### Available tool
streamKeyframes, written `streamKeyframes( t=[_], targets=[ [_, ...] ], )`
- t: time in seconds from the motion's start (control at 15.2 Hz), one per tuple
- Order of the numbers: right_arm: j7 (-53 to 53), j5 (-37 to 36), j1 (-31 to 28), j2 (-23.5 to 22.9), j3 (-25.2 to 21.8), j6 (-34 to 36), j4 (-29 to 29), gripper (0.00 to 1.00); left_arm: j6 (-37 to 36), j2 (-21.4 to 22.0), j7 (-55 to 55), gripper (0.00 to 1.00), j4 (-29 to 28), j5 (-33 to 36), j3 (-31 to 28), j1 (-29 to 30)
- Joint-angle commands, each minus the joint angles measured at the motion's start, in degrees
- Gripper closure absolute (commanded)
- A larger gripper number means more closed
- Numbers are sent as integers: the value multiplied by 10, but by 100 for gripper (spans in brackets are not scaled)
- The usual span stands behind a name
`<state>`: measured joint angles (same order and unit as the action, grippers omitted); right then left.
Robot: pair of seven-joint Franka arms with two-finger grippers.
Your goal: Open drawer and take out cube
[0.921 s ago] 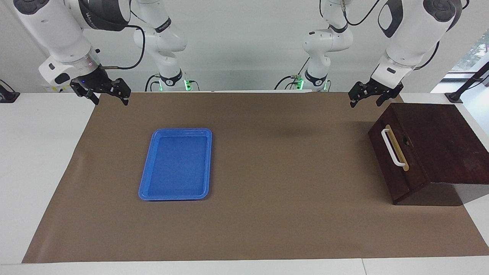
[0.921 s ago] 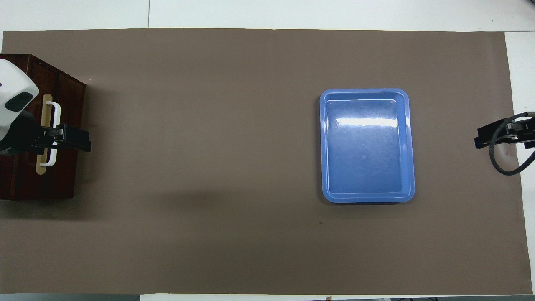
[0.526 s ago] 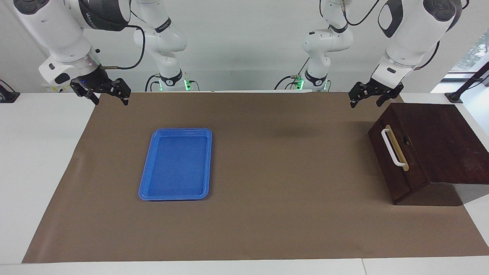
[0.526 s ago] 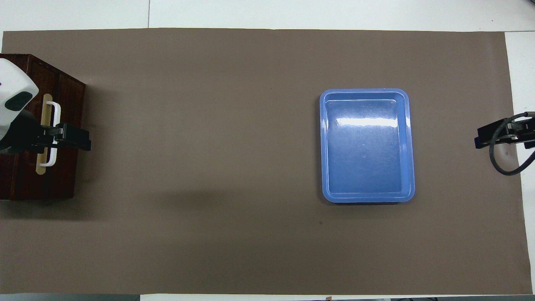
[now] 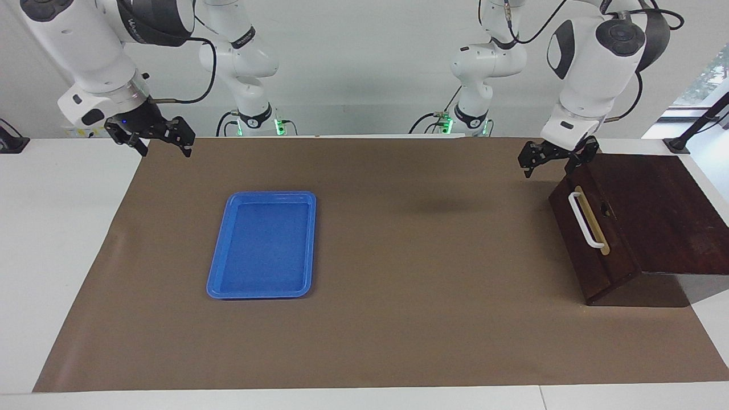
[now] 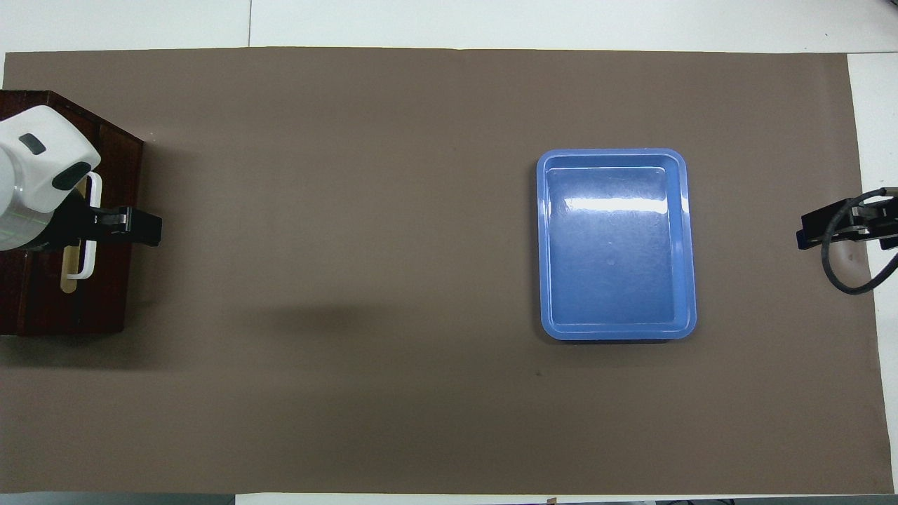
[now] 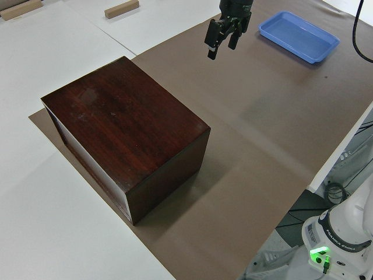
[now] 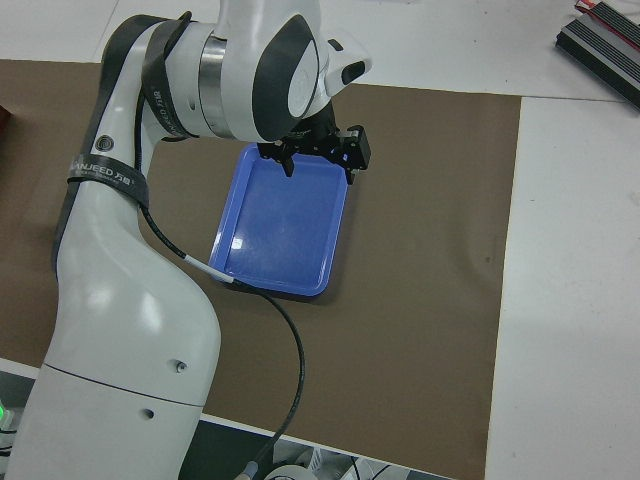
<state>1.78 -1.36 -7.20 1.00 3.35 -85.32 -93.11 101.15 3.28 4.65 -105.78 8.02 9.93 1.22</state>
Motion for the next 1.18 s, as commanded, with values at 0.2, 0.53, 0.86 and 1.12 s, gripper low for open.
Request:
streamKeyframes(
  t=[0.2, 0.53, 0.86, 1.12],
  targets=[
    [-4, -3, -6, 1, 7, 9, 1, 0, 93, -44, 3, 0, -65, 124, -7, -2],
    [-4, -3, -6, 1, 7, 9, 1, 0, 163, -80, 1, 0, -72, 164, -9, 24],
    [-4, -3, -6, 1, 7, 9, 1, 0, 222, -83, -1, 0, -100, 165, -10, 50],
    [-4, -3, -6, 1, 7, 9, 1, 0, 247, -91, -1, 0, -105, 165, -10, 54]
  ],
)
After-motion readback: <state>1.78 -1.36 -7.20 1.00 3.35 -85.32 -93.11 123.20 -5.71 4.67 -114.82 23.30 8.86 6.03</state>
